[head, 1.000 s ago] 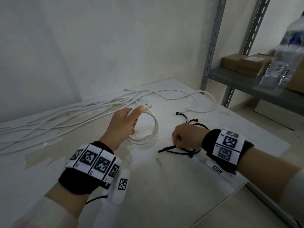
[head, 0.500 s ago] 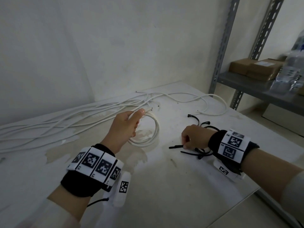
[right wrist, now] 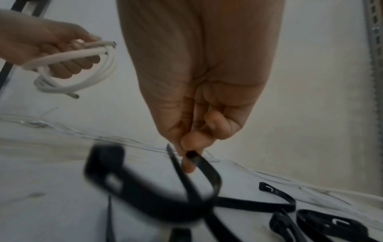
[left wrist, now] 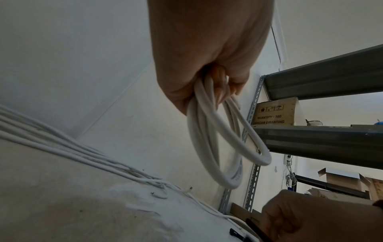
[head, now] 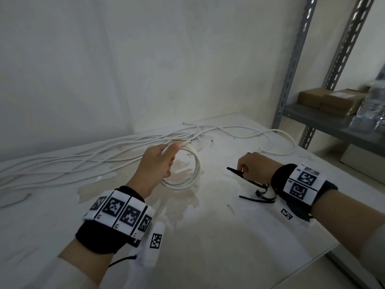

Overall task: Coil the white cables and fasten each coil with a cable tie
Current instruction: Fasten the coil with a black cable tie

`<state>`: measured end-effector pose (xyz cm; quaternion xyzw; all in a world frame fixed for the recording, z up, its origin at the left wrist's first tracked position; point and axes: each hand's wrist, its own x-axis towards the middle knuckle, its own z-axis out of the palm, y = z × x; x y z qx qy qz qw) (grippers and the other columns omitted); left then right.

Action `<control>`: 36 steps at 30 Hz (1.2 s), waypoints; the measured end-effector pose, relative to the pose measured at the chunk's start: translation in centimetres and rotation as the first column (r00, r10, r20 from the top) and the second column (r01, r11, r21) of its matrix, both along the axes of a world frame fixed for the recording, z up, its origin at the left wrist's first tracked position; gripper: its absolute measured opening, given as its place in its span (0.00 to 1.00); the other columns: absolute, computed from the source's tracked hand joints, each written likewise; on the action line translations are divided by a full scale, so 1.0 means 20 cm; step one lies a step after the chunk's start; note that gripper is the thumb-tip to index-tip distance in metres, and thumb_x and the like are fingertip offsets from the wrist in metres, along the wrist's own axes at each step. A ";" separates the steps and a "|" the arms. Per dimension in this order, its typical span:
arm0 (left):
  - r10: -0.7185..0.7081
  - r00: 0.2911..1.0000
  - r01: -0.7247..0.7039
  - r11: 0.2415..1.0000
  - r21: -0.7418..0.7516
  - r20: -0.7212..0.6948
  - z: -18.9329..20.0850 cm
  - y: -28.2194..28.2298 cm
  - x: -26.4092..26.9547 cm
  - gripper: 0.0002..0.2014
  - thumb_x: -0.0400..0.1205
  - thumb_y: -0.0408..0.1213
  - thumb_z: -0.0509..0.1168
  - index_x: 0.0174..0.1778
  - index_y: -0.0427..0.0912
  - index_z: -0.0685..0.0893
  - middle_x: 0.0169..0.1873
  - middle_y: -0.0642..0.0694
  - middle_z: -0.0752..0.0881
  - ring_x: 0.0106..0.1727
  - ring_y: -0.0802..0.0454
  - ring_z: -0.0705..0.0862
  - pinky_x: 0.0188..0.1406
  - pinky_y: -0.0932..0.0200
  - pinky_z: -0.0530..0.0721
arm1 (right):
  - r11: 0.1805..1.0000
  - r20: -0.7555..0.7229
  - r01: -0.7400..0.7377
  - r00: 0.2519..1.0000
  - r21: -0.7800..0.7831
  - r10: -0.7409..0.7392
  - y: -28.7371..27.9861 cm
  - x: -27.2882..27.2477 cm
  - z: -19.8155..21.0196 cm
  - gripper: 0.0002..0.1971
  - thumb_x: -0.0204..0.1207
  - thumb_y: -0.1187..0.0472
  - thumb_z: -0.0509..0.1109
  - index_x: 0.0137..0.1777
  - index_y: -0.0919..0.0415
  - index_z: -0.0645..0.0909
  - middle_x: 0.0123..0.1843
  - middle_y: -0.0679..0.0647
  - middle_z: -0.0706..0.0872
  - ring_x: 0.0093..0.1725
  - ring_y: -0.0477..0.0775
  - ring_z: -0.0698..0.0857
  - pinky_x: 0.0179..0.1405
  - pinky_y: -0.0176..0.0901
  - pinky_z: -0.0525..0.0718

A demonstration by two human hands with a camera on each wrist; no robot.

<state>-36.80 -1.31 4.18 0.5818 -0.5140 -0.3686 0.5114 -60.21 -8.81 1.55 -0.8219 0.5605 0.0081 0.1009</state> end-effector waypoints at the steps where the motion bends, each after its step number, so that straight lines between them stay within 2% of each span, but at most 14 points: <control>1: 0.005 1.000 -0.005 1.000 0.000 0.006 0.00 0.01 0.01 0.22 0.82 0.43 0.62 0.23 0.43 0.66 0.12 0.58 0.64 0.16 0.60 0.60 0.19 0.65 0.63 | 1.000 -0.027 0.006 1.000 0.001 -0.006 0.01 0.00 -0.01 0.12 0.76 0.68 0.61 0.57 0.63 0.81 0.52 0.55 0.83 0.46 0.50 0.75 0.45 0.37 0.72; 3: 0.012 1.000 -0.012 1.000 0.003 0.015 -0.01 0.03 0.04 0.22 0.82 0.44 0.62 0.23 0.43 0.66 0.12 0.57 0.64 0.16 0.60 0.61 0.19 0.66 0.63 | 0.999 -0.033 0.035 0.999 0.000 -0.035 0.02 -0.01 -0.01 0.11 0.76 0.68 0.62 0.56 0.64 0.82 0.54 0.57 0.85 0.45 0.50 0.77 0.44 0.37 0.73; 6: 0.018 1.000 -0.018 1.000 0.004 0.014 -0.01 0.04 0.07 0.22 0.82 0.44 0.62 0.23 0.43 0.66 0.12 0.57 0.64 0.16 0.60 0.61 0.18 0.66 0.63 | 0.997 0.039 0.066 0.997 -0.034 -0.065 0.03 -0.01 0.02 0.08 0.75 0.63 0.66 0.52 0.64 0.82 0.51 0.56 0.82 0.46 0.53 0.79 0.46 0.40 0.75; 9: 0.026 1.000 -0.026 1.000 -0.009 0.002 0.00 0.03 0.07 0.22 0.82 0.44 0.62 0.23 0.43 0.66 0.12 0.57 0.64 0.15 0.60 0.61 0.17 0.67 0.64 | 0.989 0.264 0.063 0.964 -0.134 -0.025 0.03 0.02 0.10 0.03 0.73 0.64 0.68 0.45 0.62 0.77 0.45 0.55 0.79 0.43 0.55 0.78 0.41 0.40 0.73; 13: 0.048 0.998 -0.049 0.998 -0.033 -0.039 0.03 0.02 0.10 0.22 0.82 0.44 0.62 0.23 0.43 0.67 0.13 0.57 0.65 0.16 0.59 0.62 0.18 0.66 0.64 | 0.990 0.617 0.062 0.787 -0.123 0.027 0.08 0.12 0.25 0.11 0.70 0.70 0.69 0.49 0.57 0.72 0.34 0.52 0.79 0.28 0.49 0.80 0.29 0.38 0.77; 15: 0.068 0.996 -0.070 0.997 -0.037 -0.059 0.03 0.03 0.12 0.21 0.82 0.44 0.63 0.23 0.43 0.67 0.13 0.56 0.65 0.16 0.58 0.62 0.18 0.65 0.65 | 0.994 0.725 0.044 0.688 -0.099 0.042 0.10 0.19 0.30 0.09 0.70 0.72 0.68 0.43 0.58 0.75 0.32 0.53 0.80 0.23 0.47 0.82 0.24 0.37 0.79; 18: 0.109 0.992 -0.112 0.993 -0.036 -0.067 0.03 0.04 0.18 0.22 0.81 0.44 0.63 0.23 0.42 0.68 0.13 0.56 0.65 0.16 0.59 0.62 0.18 0.64 0.65 | 1.000 0.849 -0.005 0.527 -0.029 0.027 0.13 0.29 0.32 0.10 0.70 0.76 0.69 0.34 0.62 0.78 0.29 0.55 0.80 0.21 0.47 0.84 0.23 0.34 0.83; 21: 0.153 0.985 -0.157 0.987 -0.043 -0.074 0.03 0.06 0.25 0.21 0.81 0.44 0.63 0.23 0.43 0.68 0.13 0.56 0.66 0.16 0.59 0.63 0.19 0.64 0.65 | 0.997 0.928 -0.070 0.373 0.036 -0.008 0.16 0.38 0.31 0.09 0.68 0.76 0.73 0.32 0.66 0.79 0.25 0.55 0.82 0.21 0.50 0.85 0.23 0.35 0.84; 23: 0.195 0.977 -0.200 0.979 -0.046 -0.087 0.02 0.07 0.30 0.21 0.81 0.44 0.63 0.23 0.42 0.70 0.14 0.56 0.67 0.15 0.59 0.64 0.19 0.64 0.66 | 0.995 0.950 -0.094 0.312 0.044 -0.013 0.18 0.44 0.31 0.07 0.68 0.74 0.74 0.32 0.67 0.80 0.23 0.55 0.82 0.21 0.51 0.84 0.22 0.35 0.83; 27: 0.265 0.959 -0.271 0.961 -0.052 -0.104 0.01 0.08 0.38 0.19 0.81 0.44 0.64 0.25 0.41 0.73 0.14 0.55 0.68 0.16 0.59 0.65 0.20 0.62 0.67 | 0.984 0.967 -0.179 0.254 0.027 0.020 0.21 0.52 0.33 0.06 0.68 0.72 0.75 0.32 0.67 0.82 0.21 0.52 0.83 0.21 0.51 0.85 0.22 0.35 0.83; 31: 0.316 0.942 -0.324 0.944 -0.063 -0.115 0.01 0.08 0.41 0.19 0.81 0.43 0.64 0.24 0.41 0.73 0.19 0.51 0.69 0.20 0.56 0.66 0.23 0.61 0.67 | 0.962 0.973 -0.272 0.222 0.001 0.061 0.24 0.60 0.33 0.09 0.72 0.73 0.70 0.31 0.65 0.81 0.21 0.51 0.82 0.21 0.50 0.84 0.22 0.35 0.83; 34: 0.326 0.939 -0.335 0.940 -0.069 -0.113 0.02 0.08 0.42 0.19 0.81 0.43 0.64 0.24 0.42 0.71 0.22 0.48 0.69 0.23 0.53 0.66 0.25 0.59 0.68 | 0.931 0.968 -0.365 0.229 -0.008 0.098 0.26 0.65 0.32 0.11 0.74 0.76 0.66 0.32 0.64 0.80 0.22 0.50 0.82 0.23 0.48 0.84 0.23 0.34 0.83; 36: 0.328 0.938 -0.337 0.939 -0.069 -0.111 0.02 0.08 0.42 0.19 0.81 0.43 0.64 0.24 0.42 0.71 0.22 0.48 0.68 0.24 0.53 0.66 0.26 0.59 0.68 | 0.908 0.956 -0.419 0.266 0.004 0.119 0.28 0.68 0.29 0.12 0.75 0.76 0.65 0.33 0.63 0.79 0.23 0.50 0.82 0.23 0.47 0.84 0.24 0.34 0.82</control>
